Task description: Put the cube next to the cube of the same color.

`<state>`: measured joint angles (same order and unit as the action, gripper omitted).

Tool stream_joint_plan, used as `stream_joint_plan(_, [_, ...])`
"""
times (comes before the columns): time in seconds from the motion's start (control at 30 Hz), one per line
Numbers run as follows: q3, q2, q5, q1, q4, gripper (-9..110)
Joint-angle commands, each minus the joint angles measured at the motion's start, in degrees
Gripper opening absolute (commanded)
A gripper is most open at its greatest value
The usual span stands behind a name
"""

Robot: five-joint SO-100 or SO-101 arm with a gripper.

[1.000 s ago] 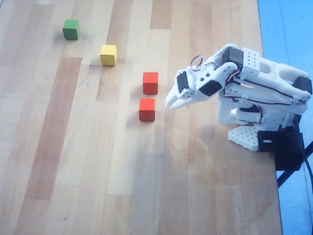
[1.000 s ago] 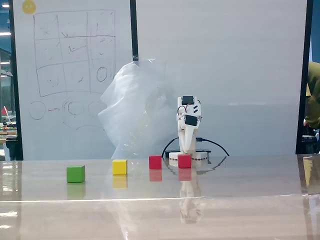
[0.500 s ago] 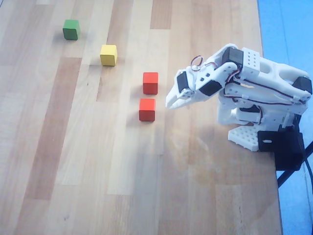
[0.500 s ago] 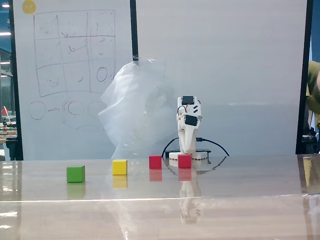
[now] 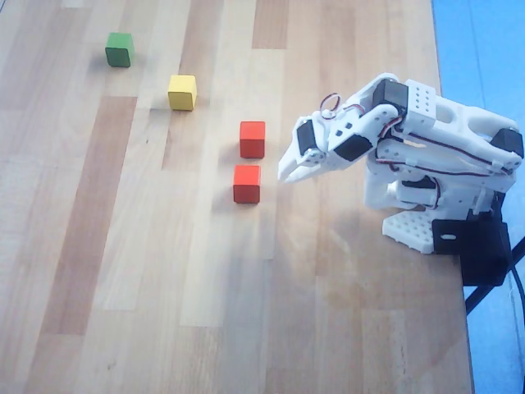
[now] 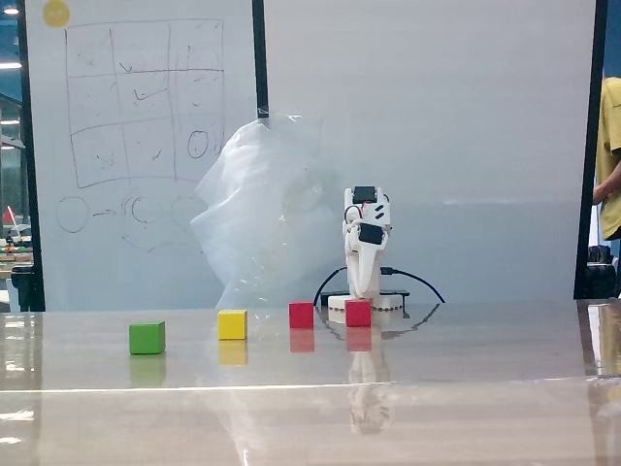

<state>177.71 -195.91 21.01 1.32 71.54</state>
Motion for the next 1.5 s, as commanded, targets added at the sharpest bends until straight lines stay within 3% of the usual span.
stream_joint_plan(0.0, [-1.93,-1.67,-0.44,0.62,0.0,0])
stream_joint_plan(1.03, [-2.11,-1.41,-0.35,0.7,-2.37,0])
stream_joint_plan(1.47, [-28.56,24.17,-0.18,0.7,2.46,0])
